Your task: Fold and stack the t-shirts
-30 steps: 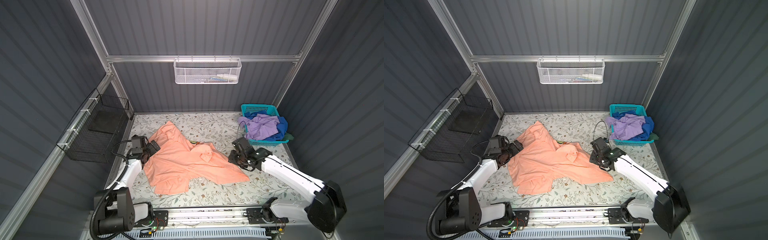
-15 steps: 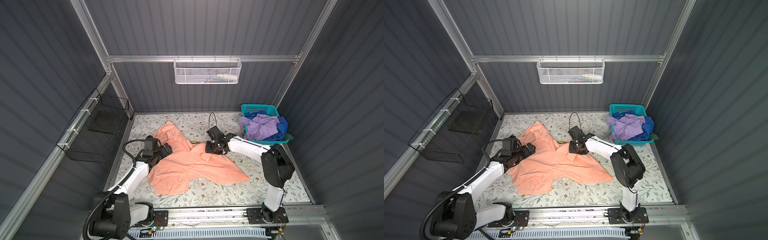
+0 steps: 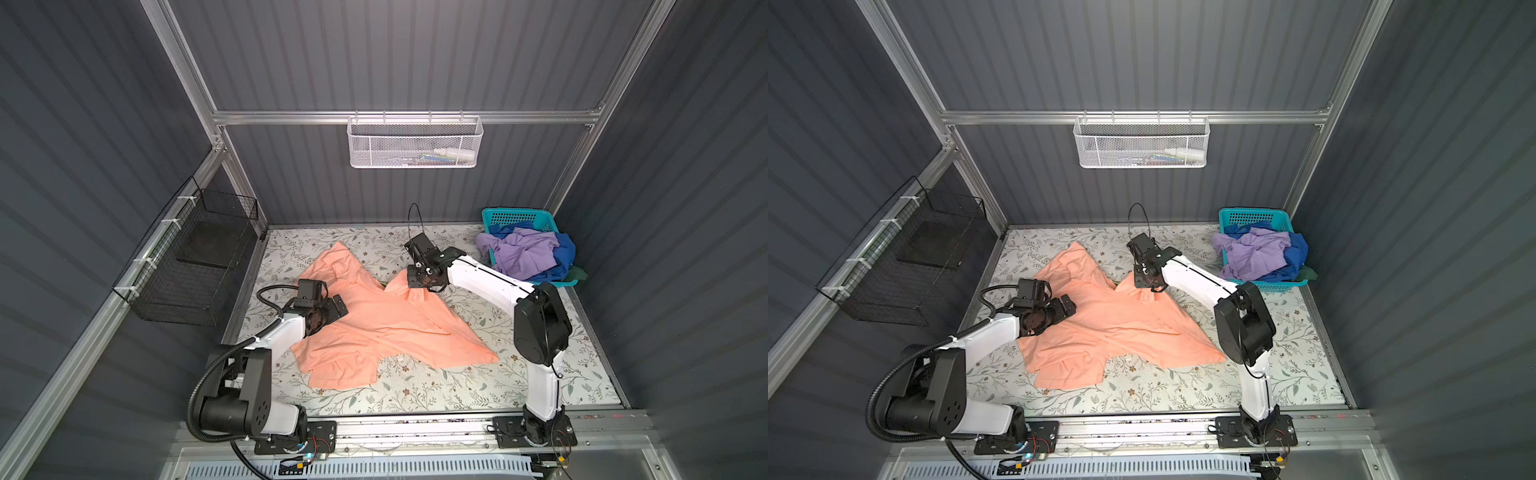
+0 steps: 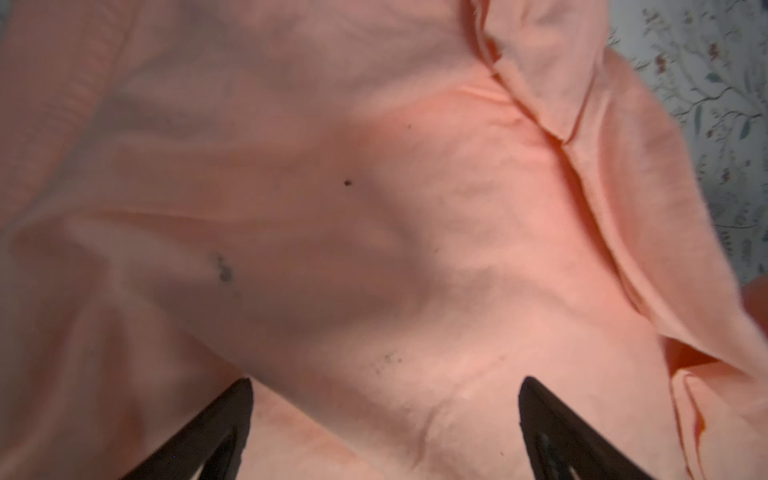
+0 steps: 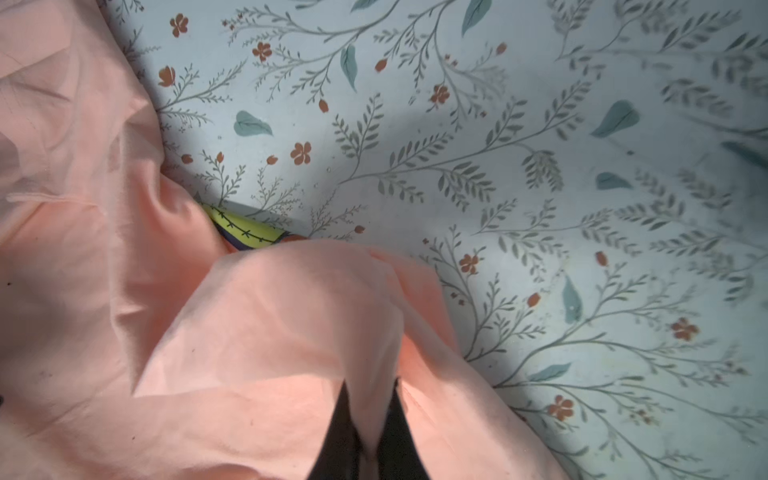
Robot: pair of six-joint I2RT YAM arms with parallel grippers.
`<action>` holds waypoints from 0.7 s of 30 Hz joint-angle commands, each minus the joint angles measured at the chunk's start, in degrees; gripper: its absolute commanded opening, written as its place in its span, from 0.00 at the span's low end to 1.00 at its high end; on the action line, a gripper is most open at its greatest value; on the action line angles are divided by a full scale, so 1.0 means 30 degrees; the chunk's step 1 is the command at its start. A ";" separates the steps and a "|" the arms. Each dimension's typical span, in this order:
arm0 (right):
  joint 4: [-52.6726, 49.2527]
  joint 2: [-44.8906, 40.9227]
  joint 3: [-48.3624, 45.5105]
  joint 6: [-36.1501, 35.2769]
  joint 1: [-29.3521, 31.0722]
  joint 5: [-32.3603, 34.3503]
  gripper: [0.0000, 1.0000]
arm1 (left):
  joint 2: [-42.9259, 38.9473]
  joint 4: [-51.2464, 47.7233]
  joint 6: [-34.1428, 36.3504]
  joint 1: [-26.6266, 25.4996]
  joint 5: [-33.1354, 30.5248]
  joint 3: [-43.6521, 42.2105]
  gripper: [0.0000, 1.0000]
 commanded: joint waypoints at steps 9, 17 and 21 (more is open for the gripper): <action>-0.1796 0.0989 0.2699 -0.2960 -0.2029 0.2522 0.04 | 0.2356 0.0362 -0.0280 -0.0182 -0.1470 -0.0950 1.00; -0.0610 0.1326 0.2642 -0.7587 -0.3220 0.3323 0.08 | 0.2561 -0.0440 0.0486 -0.0165 -0.2685 -0.0231 1.00; -0.0794 0.2654 0.3939 -0.8406 -0.3539 0.4927 0.08 | 0.3150 -0.0956 0.0982 -0.0154 -0.3041 0.0678 1.00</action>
